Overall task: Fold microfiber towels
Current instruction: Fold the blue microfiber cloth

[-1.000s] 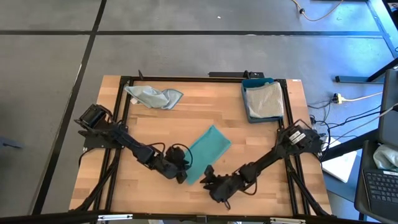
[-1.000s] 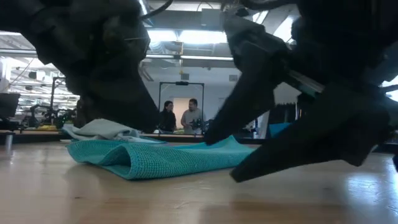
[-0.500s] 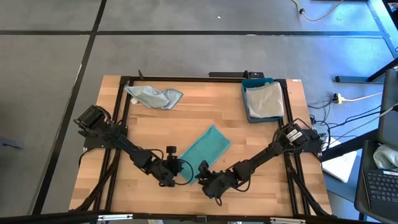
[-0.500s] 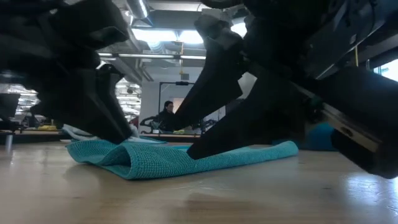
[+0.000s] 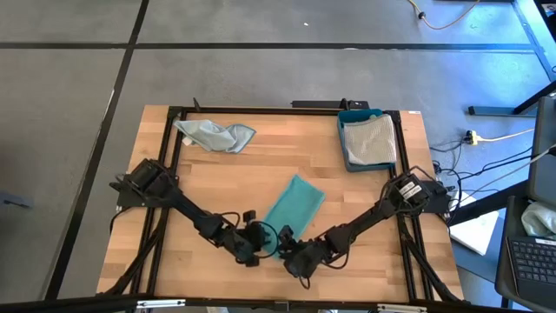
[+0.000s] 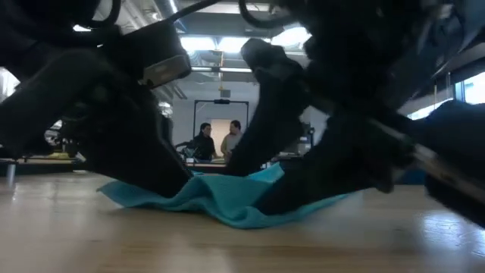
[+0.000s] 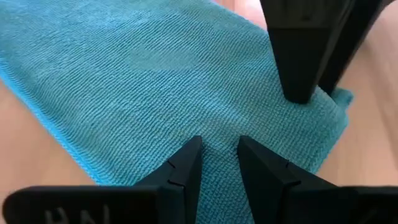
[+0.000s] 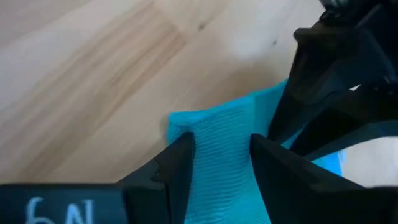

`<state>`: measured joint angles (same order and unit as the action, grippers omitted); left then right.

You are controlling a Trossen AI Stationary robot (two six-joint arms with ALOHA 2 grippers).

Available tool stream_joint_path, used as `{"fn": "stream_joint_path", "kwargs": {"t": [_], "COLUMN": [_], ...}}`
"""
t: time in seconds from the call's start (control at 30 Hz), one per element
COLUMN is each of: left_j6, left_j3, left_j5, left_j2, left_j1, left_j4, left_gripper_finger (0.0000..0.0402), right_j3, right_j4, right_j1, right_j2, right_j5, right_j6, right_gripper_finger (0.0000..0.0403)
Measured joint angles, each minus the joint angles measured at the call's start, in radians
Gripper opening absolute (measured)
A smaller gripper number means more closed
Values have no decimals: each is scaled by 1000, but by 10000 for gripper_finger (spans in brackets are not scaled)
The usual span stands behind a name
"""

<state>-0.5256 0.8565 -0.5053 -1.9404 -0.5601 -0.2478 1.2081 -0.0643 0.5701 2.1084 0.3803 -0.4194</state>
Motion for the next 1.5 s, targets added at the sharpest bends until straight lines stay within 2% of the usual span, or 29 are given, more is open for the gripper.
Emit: {"fn": "stream_joint_path", "kwargs": {"t": [0.17,0.3,0.37,0.43,0.53,0.6,0.77,1.0,1.5], "left_j6": [-16,-21,-36,-41,-44,-44,-43,-48,-71], "left_j3": [43,48,49,49,49,48,47,46,46], "left_j5": [17,18,14,10,8,4,3,-6,-5], "left_j2": [-5,-5,-5,-4,-4,-4,-4,-5,-5], "left_j1": [-9,-10,-10,-10,-10,-10,-8,-9,-30], "left_j4": [36,52,70,76,75,75,59,49,44], "left_gripper_finger": [102,102,102,102,102,102,102,102,102], "right_j3": [2,5,9,11,15,13,13,17,17], "right_j4": [85,123,142,148,158,183,153,12,18], "right_j1": [50,106,127,140,147,149,149,133,55], "right_j2": [-7,-16,-26,-45,-53,-48,-8,45,52], "right_j5": [79,315,354,332,242,216,215,190,113], "right_j6": [-1,-12,-3,69,186,206,144,24,75], "right_gripper_finger": [163,163,163,163,163,163,163,163,163]}}
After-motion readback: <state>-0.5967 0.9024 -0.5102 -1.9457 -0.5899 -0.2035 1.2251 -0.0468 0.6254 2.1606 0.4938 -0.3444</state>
